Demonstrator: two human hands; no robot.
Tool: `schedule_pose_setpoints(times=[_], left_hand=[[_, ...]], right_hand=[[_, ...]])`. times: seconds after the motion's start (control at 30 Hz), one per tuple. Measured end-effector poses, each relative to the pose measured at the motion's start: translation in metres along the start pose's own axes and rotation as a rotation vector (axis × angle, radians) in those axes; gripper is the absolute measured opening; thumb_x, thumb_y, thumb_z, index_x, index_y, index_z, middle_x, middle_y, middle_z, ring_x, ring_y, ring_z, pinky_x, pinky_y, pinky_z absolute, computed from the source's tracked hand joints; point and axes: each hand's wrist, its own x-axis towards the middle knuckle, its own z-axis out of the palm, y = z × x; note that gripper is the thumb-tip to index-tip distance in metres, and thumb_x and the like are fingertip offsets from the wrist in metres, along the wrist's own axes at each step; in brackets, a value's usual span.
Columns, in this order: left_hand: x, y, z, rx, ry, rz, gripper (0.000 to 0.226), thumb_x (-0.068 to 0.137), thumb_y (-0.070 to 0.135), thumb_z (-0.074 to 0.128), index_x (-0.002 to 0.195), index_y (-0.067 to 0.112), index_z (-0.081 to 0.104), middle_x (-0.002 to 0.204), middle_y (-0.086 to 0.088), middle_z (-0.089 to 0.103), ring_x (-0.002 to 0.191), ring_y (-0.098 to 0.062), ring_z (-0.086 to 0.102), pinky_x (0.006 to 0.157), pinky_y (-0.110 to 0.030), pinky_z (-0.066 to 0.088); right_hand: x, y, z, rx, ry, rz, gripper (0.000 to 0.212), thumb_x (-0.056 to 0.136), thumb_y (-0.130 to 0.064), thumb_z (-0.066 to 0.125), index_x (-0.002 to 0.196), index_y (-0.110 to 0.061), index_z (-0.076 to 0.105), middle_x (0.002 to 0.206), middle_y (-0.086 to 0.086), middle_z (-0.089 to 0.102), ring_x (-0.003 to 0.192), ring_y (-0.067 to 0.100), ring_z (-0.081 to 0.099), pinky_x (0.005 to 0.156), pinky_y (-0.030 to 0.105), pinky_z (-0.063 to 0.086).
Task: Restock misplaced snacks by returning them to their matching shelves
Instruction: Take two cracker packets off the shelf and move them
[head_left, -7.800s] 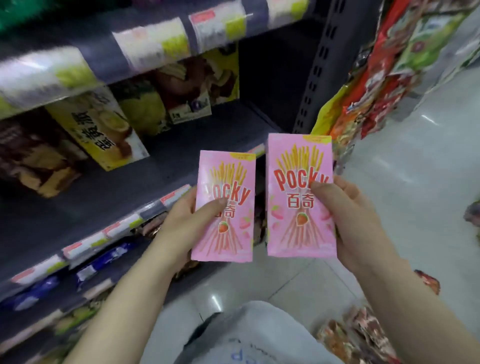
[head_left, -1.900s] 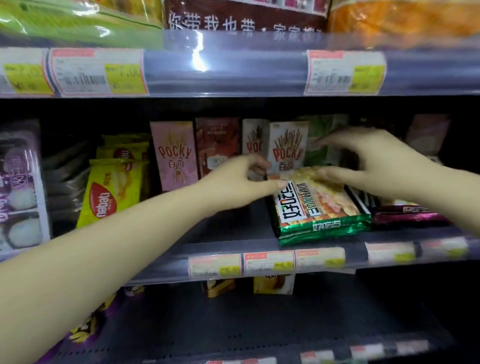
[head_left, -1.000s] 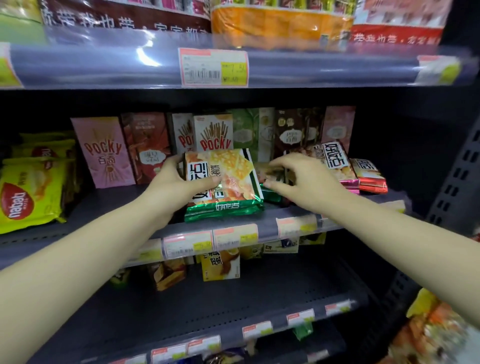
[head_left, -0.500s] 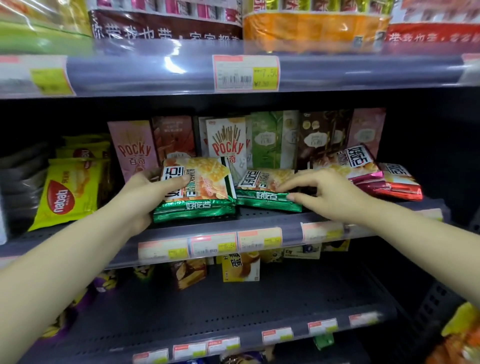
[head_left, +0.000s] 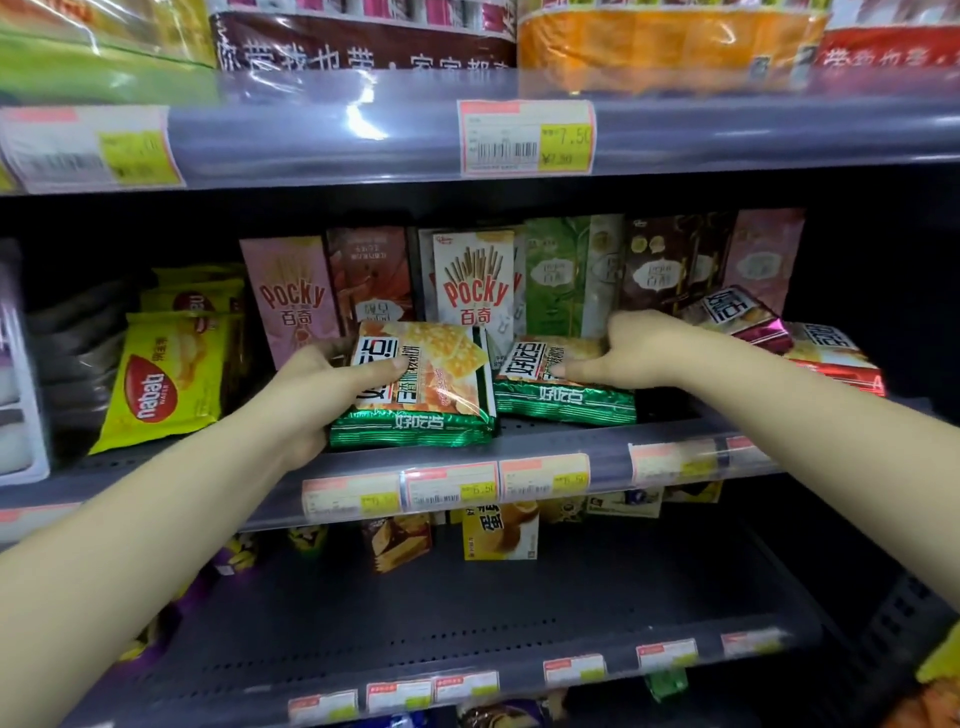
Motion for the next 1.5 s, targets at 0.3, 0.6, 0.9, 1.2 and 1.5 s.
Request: schedule_pose_setpoints(times=[0.3, 0.6, 0.9, 1.2, 1.5], left_hand=[[0.001, -0.003, -0.006, -0.019, -0.036, -0.030, 0.042, 0.079, 0.015, 0.077, 0.116, 0.011, 0.059, 0.090, -0.011, 0.077, 0.072, -0.020, 0.075, 0.052, -0.026, 0.057], [0.006, -0.007, 0.009, 0.054, -0.105, -0.035, 0.043, 0.085, 0.016, 0.071, 0.125, 0.010, 0.053, 0.106, -0.014, 0.073, 0.089, -0.024, 0.072, 0.067, -0.031, 0.057], [0.007, -0.015, 0.007, 0.090, -0.104, 0.021, 0.051, 0.085, 0.020, 0.071, 0.130, 0.010, 0.051, 0.112, -0.012, 0.071, 0.101, -0.028, 0.069, 0.096, -0.046, 0.052], [0.011, -0.020, 0.007, 0.100, -0.093, 0.064, 0.061, 0.082, 0.023, 0.073, 0.136, 0.011, 0.047, 0.112, -0.010, 0.072, 0.098, -0.026, 0.071, 0.090, -0.043, 0.055], [0.009, -0.027, 0.005, 0.197, -0.015, 0.277, 0.083, 0.075, 0.046, 0.075, 0.144, 0.034, 0.031, 0.116, 0.019, 0.062, 0.102, -0.004, 0.064, 0.073, -0.019, 0.051]], right_hand=[[0.001, 0.020, 0.006, 0.493, -0.020, -0.062, 0.118, 0.057, -0.055, 0.083, 0.149, -0.007, 0.027, 0.154, 0.011, 0.036, 0.137, 0.027, 0.040, 0.113, 0.039, 0.034], [0.000, 0.005, -0.004, 0.010, -0.129, -0.091, 0.102, 0.075, -0.077, 0.046, 0.141, 0.000, 0.036, 0.143, 0.017, 0.047, 0.121, 0.031, 0.051, 0.098, 0.032, 0.042], [-0.003, 0.010, 0.004, 0.031, -0.106, -0.071, 0.109, 0.074, -0.082, 0.039, 0.151, -0.006, 0.021, 0.154, 0.013, 0.034, 0.134, 0.029, 0.042, 0.102, 0.030, 0.037], [-0.009, 0.020, 0.033, 0.588, 0.169, -0.071, 0.104, 0.066, -0.067, 0.070, 0.146, -0.013, 0.032, 0.149, 0.008, 0.042, 0.129, 0.025, 0.046, 0.092, 0.027, 0.037], [-0.020, 0.020, 0.053, 0.899, 0.470, -0.096, 0.097, 0.061, -0.044, 0.086, 0.140, -0.020, 0.036, 0.129, -0.004, 0.050, 0.117, 0.011, 0.045, 0.092, 0.026, 0.034]])
